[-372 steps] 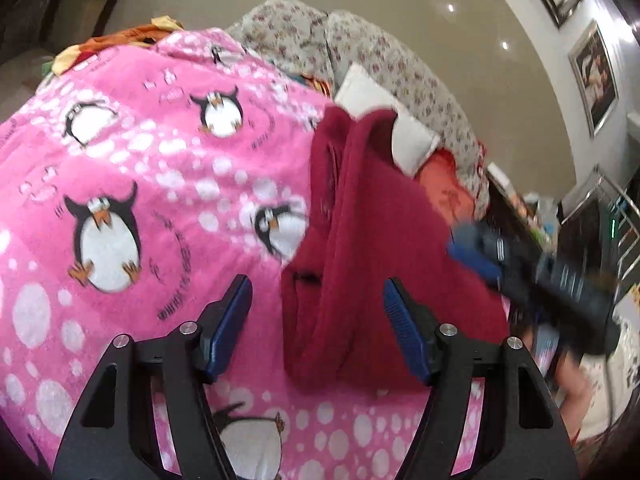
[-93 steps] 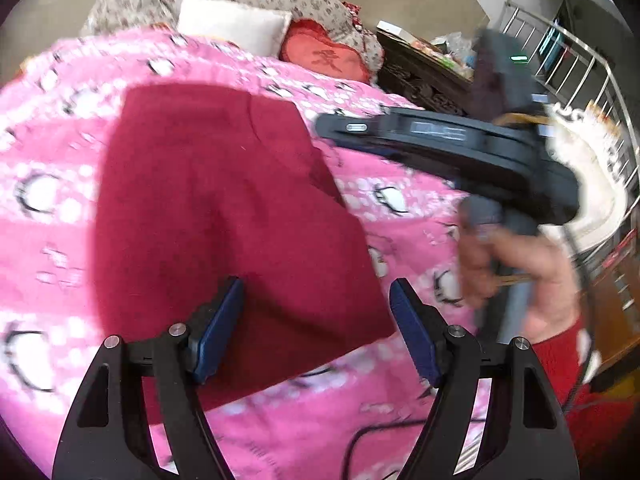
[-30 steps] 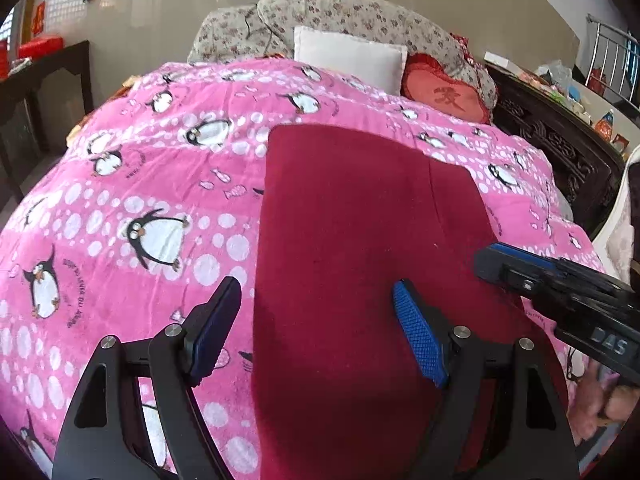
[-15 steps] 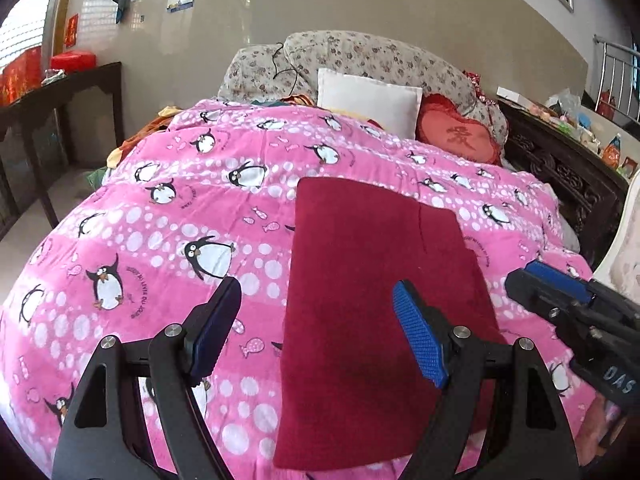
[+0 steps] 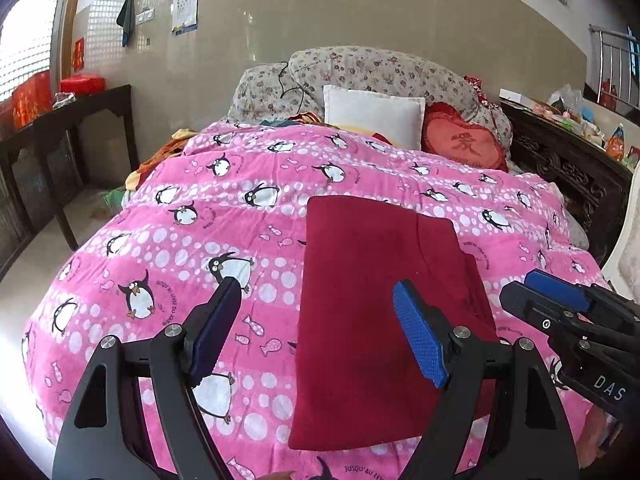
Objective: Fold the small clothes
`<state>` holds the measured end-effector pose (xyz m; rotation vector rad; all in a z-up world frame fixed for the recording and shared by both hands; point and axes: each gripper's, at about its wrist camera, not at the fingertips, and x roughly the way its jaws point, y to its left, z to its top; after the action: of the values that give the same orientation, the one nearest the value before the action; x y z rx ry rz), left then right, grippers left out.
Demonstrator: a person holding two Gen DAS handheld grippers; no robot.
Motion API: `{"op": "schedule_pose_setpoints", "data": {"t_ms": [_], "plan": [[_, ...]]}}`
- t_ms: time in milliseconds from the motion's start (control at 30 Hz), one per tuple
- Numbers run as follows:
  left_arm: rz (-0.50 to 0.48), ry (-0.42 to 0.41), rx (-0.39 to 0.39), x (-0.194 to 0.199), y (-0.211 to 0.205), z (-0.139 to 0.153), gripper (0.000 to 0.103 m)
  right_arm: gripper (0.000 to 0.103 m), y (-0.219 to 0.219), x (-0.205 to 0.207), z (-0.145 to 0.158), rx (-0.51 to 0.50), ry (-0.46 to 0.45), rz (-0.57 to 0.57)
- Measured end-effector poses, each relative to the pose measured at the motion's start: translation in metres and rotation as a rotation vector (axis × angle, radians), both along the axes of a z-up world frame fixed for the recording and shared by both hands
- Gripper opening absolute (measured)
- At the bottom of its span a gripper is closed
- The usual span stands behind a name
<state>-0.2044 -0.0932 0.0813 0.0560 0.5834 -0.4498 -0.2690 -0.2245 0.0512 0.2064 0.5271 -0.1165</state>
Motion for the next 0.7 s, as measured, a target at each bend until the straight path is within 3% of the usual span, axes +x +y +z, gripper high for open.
{"op": "schedule_pose_setpoints", "data": {"t_ms": [700], "plan": [[0.015,-0.015,0.041,-0.0031,-0.0095,-0.0027,0.079,0.043,-0.0033,0.0040,-0.0066,0.027,0.017,0.004]]}}
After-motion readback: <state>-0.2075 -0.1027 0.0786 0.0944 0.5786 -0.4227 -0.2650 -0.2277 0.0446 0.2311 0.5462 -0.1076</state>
